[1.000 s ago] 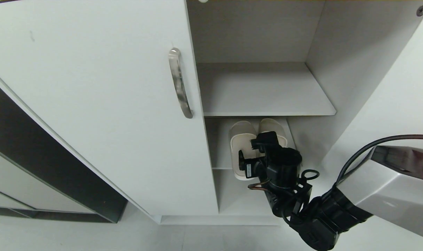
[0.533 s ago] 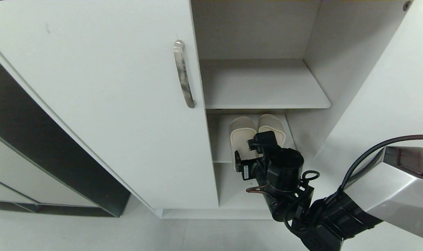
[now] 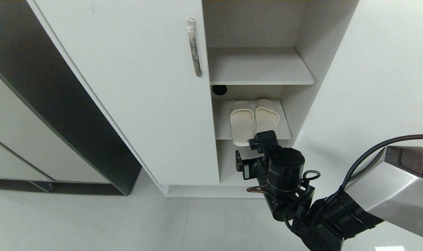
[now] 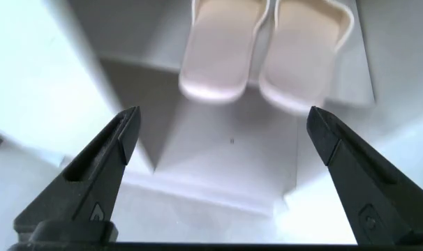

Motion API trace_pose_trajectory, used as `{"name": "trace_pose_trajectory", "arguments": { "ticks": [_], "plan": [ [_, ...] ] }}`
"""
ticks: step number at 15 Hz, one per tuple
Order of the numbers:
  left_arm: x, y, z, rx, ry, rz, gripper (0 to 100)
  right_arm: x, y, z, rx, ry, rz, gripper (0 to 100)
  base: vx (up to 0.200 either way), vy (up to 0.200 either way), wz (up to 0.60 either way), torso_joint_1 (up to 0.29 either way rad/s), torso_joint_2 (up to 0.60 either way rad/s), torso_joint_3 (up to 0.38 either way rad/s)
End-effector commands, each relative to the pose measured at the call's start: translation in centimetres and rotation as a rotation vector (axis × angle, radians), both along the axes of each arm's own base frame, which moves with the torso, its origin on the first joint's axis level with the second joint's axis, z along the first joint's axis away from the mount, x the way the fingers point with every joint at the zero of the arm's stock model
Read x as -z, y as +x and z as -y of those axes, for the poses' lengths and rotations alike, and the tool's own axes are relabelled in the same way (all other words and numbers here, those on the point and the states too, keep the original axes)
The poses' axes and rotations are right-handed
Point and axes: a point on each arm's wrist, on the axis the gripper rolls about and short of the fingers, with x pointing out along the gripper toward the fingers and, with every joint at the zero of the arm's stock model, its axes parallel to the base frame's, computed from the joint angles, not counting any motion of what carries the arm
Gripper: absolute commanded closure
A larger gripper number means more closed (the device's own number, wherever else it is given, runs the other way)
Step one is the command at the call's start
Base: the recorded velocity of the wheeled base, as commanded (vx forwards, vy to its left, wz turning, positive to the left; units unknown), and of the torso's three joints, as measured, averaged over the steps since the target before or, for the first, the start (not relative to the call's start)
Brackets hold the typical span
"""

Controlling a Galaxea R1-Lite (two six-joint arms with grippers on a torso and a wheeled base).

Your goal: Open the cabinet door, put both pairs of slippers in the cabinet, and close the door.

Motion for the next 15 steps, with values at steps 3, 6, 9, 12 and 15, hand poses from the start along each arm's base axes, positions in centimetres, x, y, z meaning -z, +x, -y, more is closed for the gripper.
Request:
{"name": "trace_pose_trajectory", "arguments": {
  "ticks": [3, 6, 9, 12, 15],
  "plan": [
    [-0.02, 0.01, 0.0, 0.001, -0.001, 0.0, 100, -0.15, 0.2, 0.31, 0.009, 0.004, 0.004, 0, 0.0, 0.0, 0.0, 0.0, 0.0, 0.0],
    [-0.01, 0.01, 0.0, 0.001, 0.001, -0.001, 100, -0.02, 0.18, 0.41, 0.012, 0.001, 0.001, 0, 0.0, 0.0, 0.0, 0.0, 0.0, 0.0],
    [-0.01, 0.01, 0.0, 0.001, 0.001, -0.001, 100, 0.04, 0.19, 0.4, 0.012, -0.001, 0.0, 0, 0.0, 0.0, 0.0, 0.0, 0.0, 0.0],
    [-0.01, 0.01, 0.0, 0.001, 0.001, -0.001, 100, -0.02, 0.18, 0.42, 0.014, 0.001, 0.001, 0, 0.0, 0.0, 0.0, 0.006, 0.0, 0.101],
    [-0.01, 0.01, 0.0, 0.001, 0.001, -0.001, 100, -0.02, 0.22, 0.47, 0.017, 0.007, 0.005, 0, 0.0, 0.0, 0.0, 0.001, 0.0, 0.191]
  ]
}}
